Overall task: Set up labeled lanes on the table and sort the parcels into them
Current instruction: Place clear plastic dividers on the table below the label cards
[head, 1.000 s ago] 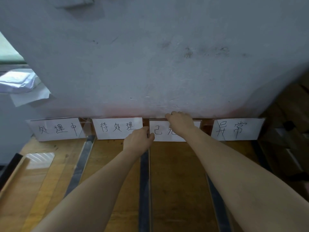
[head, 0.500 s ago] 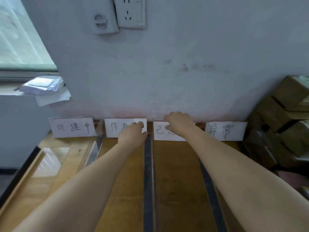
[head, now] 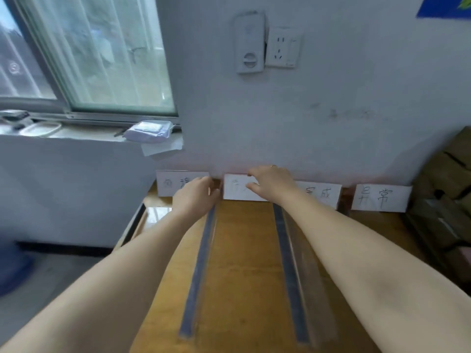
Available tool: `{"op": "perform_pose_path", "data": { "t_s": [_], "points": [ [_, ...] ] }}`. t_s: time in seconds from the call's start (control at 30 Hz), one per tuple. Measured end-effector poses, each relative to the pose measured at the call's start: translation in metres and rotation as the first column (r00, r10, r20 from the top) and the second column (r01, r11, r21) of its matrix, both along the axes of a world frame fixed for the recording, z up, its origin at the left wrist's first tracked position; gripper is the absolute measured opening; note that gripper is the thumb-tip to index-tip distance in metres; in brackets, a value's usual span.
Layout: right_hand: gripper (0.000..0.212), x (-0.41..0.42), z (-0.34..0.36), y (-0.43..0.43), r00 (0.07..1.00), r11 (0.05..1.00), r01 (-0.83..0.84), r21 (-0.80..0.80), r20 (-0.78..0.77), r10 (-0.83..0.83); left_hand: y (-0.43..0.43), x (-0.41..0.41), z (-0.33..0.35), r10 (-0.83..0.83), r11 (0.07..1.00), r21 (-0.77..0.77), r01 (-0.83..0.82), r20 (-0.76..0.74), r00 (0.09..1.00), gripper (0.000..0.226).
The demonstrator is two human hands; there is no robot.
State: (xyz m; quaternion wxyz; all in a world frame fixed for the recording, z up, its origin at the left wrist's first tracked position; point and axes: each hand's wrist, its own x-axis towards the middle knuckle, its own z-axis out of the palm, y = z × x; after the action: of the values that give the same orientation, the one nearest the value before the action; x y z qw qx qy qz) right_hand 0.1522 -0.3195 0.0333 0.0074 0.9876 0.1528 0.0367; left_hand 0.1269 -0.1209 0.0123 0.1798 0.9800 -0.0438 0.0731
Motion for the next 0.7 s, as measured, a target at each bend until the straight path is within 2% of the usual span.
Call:
{"op": "perform_pose_path", "data": {
  "t_s": [0.13, 0.33, 0.47, 0.7],
  "points": [
    [0.038, -0.022, -0.005, 0.071, 0.998, 0.995, -0.067, 0.076, 0.008, 0.066, 0.069, -0.023, -0.006, 0.06, 0.998, 0.001, -0.06, -0.019, 0.998, 0.027],
    [0.035, -0.028, -0.023, 0.149, 0.987, 0.987, -0.143, 0.075, -0.069, 0.148, 0.148, -0.045, -0.029, 0.165, 0.985, -0.039, -0.17, -0.11, 0.98, 0.025],
    [0.032, -0.017, -0.037, 0.184, 0.968, 0.977, -0.205, 0.057, -0.135, 0.211, 0.185, -0.05, -0.042, 0.237, 0.97, -0.012, -0.243, -0.169, 0.957, 0.023],
    [0.038, 0.011, -0.062, 0.222, 0.938, 0.969, -0.246, 0.026, -0.248, 0.244, 0.218, -0.047, -0.074, 0.34, 0.938, 0.042, -0.343, -0.286, 0.896, 0.031]
  ]
}}
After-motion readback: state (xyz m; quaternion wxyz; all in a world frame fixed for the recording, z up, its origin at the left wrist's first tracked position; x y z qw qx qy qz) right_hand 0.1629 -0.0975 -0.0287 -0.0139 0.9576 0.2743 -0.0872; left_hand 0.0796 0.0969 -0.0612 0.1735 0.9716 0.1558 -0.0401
